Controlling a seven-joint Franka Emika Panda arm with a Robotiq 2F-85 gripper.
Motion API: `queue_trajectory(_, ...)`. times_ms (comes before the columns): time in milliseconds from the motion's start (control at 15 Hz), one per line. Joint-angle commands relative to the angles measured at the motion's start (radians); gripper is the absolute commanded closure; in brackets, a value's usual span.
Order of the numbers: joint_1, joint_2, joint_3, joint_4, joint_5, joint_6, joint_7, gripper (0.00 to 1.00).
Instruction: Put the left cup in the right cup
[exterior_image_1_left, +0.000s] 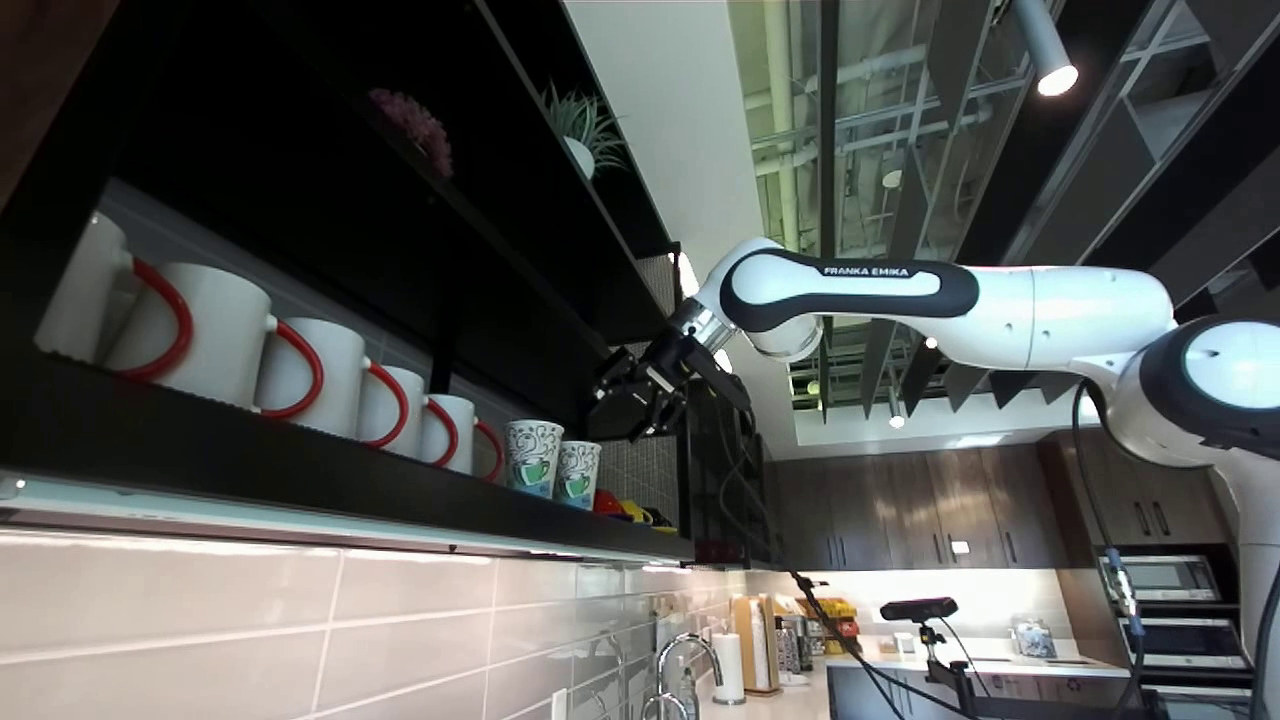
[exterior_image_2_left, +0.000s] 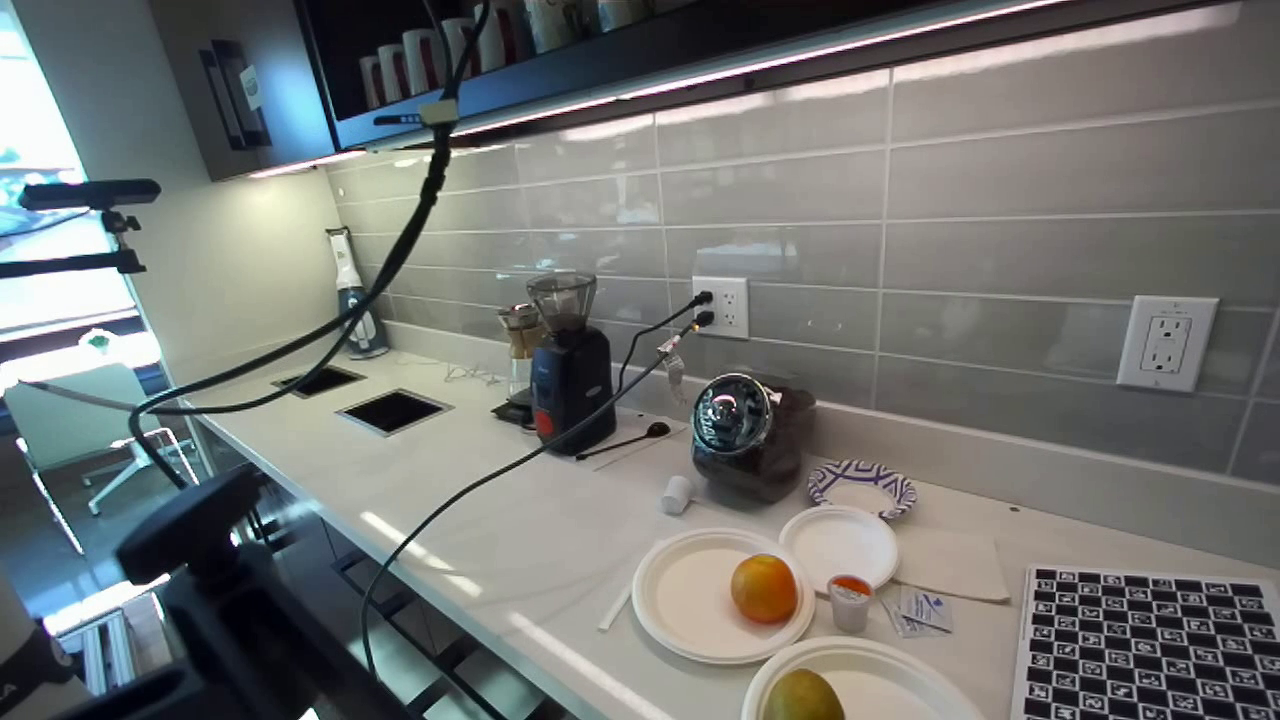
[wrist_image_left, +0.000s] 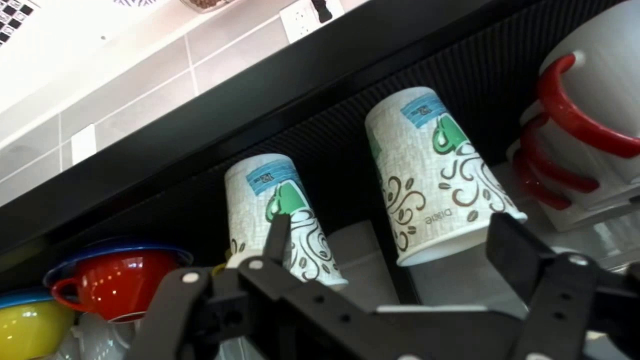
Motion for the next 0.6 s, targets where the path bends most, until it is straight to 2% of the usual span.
queue_trajectory(0, 0.020, 0.088, -0.002, 0.118, 0.024, -0.004, 0.030, 0.00)
queue_trajectory(533, 0.029, 0.172, 0.001, 0.197, -0.002, 0.040, 0.127, 0.00)
